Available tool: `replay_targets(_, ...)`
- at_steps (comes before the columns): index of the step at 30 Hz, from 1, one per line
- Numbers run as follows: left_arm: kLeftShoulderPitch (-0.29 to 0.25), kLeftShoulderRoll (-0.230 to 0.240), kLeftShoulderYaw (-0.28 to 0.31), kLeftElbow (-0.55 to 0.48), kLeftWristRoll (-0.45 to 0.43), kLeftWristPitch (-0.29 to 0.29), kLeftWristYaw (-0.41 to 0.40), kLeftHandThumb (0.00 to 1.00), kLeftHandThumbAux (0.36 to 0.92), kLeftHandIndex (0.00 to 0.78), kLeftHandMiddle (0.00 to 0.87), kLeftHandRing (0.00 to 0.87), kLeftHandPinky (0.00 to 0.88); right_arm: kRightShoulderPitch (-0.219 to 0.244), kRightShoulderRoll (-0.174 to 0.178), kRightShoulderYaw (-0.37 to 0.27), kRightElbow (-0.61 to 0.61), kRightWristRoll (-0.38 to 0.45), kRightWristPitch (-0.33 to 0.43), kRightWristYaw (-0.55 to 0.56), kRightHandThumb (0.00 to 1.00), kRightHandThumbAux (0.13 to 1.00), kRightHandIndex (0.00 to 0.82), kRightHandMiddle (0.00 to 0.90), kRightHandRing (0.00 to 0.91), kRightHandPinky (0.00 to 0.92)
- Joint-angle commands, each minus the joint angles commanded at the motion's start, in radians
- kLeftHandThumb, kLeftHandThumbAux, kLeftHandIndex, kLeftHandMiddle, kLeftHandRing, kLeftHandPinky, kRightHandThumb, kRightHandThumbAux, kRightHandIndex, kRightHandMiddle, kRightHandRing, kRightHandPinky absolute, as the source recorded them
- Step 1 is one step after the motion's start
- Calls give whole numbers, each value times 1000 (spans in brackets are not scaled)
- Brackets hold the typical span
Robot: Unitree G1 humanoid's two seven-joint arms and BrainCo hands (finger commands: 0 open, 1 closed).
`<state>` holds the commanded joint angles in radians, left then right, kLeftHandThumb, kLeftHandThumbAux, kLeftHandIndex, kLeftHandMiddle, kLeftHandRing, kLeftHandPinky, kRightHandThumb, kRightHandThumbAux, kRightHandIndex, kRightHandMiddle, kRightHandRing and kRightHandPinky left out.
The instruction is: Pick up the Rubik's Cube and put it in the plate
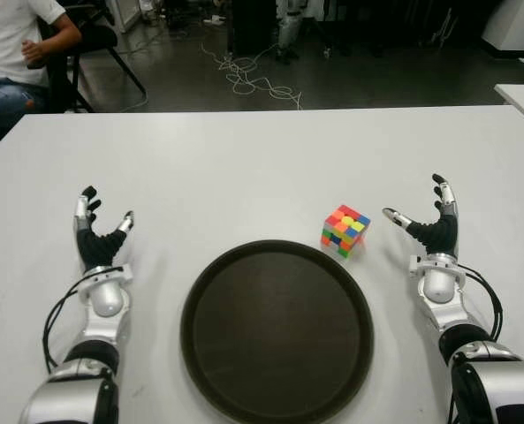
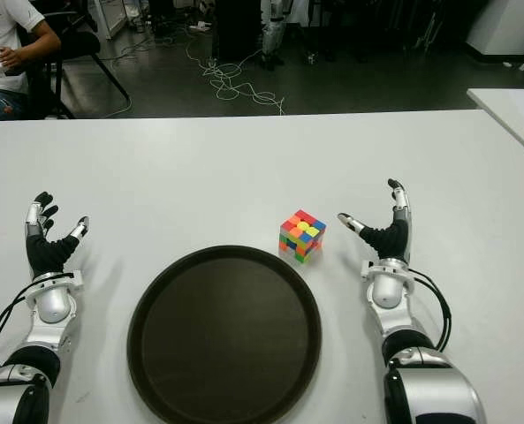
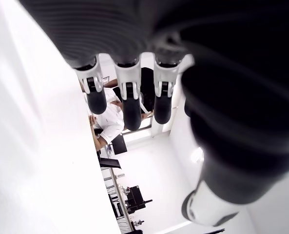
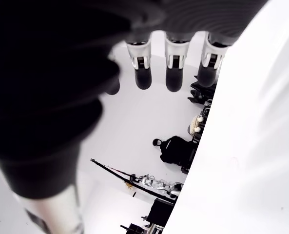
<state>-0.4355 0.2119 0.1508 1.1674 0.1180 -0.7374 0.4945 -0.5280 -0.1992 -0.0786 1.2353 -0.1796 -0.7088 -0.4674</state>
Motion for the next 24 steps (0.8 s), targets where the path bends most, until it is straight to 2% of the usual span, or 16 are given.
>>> replay_targets(10,4,4,-3,-2,2,-5,-17,0,888,89,116,103,78,-1,2,-1,0,-6,-8,-18,0,854,96,113,107,75)
replay_targets(24,4,3,1,-1,2,-9,-11,0,835,96,140,121,78,0,0,3,0,-10,-3,-9,0,830,87,93,83,46)
